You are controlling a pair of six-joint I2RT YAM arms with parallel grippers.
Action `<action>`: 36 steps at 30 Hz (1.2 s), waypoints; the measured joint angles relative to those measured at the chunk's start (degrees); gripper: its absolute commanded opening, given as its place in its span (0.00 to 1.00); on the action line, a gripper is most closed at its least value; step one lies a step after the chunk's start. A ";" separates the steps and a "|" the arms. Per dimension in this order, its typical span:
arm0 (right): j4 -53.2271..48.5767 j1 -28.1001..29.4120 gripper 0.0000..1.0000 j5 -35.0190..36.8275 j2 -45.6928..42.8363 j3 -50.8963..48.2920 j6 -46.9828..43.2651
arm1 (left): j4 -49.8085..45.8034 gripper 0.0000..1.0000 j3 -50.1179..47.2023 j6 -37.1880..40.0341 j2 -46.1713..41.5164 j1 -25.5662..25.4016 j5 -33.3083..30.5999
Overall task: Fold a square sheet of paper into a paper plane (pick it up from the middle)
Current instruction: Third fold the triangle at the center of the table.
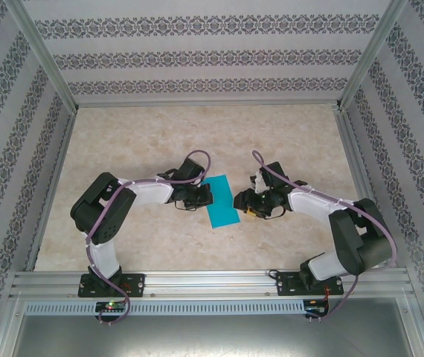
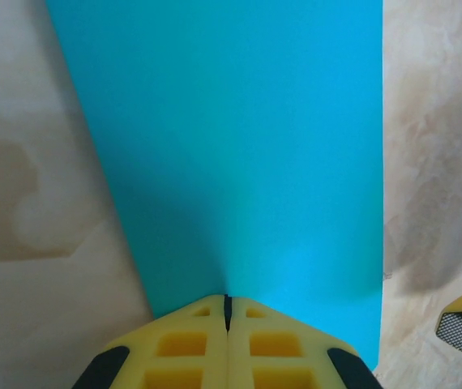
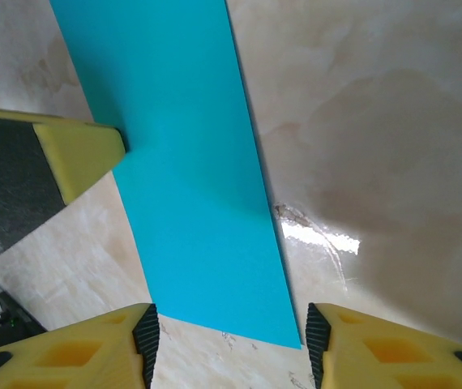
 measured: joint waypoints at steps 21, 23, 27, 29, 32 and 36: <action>-4.44 3.82 0.42 1.36 4.70 1.55 -5.05 | -0.35 0.02 0.11 0.46 0.00 0.00 -0.39; -4.50 3.89 0.40 1.44 4.72 1.55 -5.14 | -0.35 0.02 0.09 0.46 0.00 0.00 -0.39; -4.39 3.89 0.38 1.42 4.81 1.55 -5.07 | -0.35 0.02 0.11 0.44 0.00 -0.02 -0.42; -3.65 4.22 0.38 0.94 5.07 1.55 -4.92 | -0.35 0.02 0.09 0.44 0.00 0.00 -0.39; -2.86 4.68 0.38 0.07 5.31 1.55 -4.42 | -0.33 0.02 0.09 0.46 0.00 0.00 -0.42; -1.70 4.66 0.38 -0.70 5.31 1.55 -3.65 | -0.33 0.02 0.09 0.44 0.00 -0.02 -0.39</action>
